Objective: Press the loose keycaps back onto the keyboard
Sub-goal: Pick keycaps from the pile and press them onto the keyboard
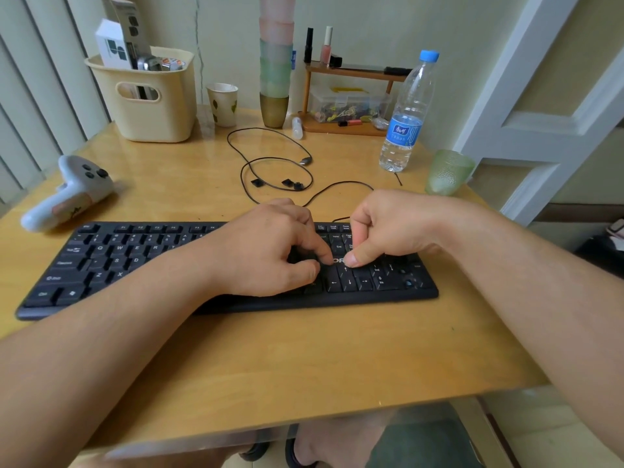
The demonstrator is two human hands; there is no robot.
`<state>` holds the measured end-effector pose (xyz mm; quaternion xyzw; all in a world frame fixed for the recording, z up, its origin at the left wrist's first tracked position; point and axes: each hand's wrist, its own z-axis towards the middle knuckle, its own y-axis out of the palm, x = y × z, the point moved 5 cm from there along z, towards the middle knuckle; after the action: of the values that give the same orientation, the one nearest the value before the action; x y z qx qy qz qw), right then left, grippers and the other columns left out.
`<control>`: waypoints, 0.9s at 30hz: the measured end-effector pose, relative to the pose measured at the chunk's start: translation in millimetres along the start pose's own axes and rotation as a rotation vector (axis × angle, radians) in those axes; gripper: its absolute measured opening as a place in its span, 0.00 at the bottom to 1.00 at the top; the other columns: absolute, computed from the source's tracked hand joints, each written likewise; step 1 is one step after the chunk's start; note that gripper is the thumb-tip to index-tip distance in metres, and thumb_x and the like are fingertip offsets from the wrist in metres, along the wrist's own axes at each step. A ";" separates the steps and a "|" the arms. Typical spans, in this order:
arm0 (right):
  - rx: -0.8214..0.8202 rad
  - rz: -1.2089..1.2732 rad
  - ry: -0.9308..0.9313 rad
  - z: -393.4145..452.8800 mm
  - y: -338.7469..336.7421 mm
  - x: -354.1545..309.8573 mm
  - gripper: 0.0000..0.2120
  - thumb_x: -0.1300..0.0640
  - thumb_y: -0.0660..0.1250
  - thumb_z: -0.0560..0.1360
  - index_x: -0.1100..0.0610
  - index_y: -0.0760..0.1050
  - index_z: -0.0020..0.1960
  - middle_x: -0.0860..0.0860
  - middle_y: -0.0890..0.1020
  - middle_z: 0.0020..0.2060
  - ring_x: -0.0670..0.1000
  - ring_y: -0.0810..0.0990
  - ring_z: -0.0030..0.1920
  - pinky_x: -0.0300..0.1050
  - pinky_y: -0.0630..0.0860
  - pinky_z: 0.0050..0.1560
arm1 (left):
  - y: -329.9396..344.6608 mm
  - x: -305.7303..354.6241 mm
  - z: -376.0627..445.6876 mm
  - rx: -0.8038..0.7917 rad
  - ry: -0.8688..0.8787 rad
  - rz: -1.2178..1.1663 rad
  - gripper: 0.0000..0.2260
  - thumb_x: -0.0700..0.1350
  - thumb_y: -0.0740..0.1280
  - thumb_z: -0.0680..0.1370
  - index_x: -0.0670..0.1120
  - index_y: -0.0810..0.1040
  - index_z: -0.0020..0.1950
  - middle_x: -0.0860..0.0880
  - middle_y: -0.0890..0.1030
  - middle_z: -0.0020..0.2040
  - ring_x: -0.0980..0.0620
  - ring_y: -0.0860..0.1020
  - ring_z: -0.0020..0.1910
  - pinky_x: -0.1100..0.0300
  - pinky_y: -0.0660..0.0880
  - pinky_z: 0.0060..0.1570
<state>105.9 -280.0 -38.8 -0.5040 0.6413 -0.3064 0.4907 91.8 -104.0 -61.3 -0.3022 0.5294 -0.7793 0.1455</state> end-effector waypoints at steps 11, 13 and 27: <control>0.226 0.251 -0.056 3.6 -21.5 18.8 0.14 0.51 0.82 0.70 0.54 0.77 0.37 0.49 0.79 0.36 0.51 0.78 0.43 0.49 0.76 0.49 | 3.6 3.8 0.2 -0.052 0.008 -0.002 0.19 0.60 0.62 0.76 0.66 0.81 0.65 0.58 0.75 0.46 0.57 0.71 0.52 0.59 0.69 0.59; 0.330 0.361 -0.055 6.0 -31.4 28.8 0.14 0.51 0.80 0.71 0.54 0.77 0.39 0.50 0.78 0.37 0.52 0.77 0.44 0.48 0.75 0.52 | 5.7 4.4 0.6 -0.096 0.002 0.030 0.21 0.64 0.58 0.75 0.68 0.79 0.66 0.58 0.73 0.48 0.57 0.69 0.52 0.55 0.69 0.62; 0.418 0.400 -0.172 53.9 -15.5 12.7 0.07 0.51 0.78 0.74 0.51 0.82 0.41 0.46 0.74 0.29 0.48 0.70 0.31 0.44 0.68 0.38 | 7.4 8.3 5.3 -0.030 0.063 0.064 0.17 0.63 0.60 0.79 0.65 0.83 0.63 0.59 0.70 0.43 0.56 0.68 0.49 0.48 0.73 0.56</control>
<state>161.7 -291.2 -46.9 -0.2801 0.6068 -0.2852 0.6870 88.0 -115.4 -64.1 -0.2628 0.5547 -0.7752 0.1491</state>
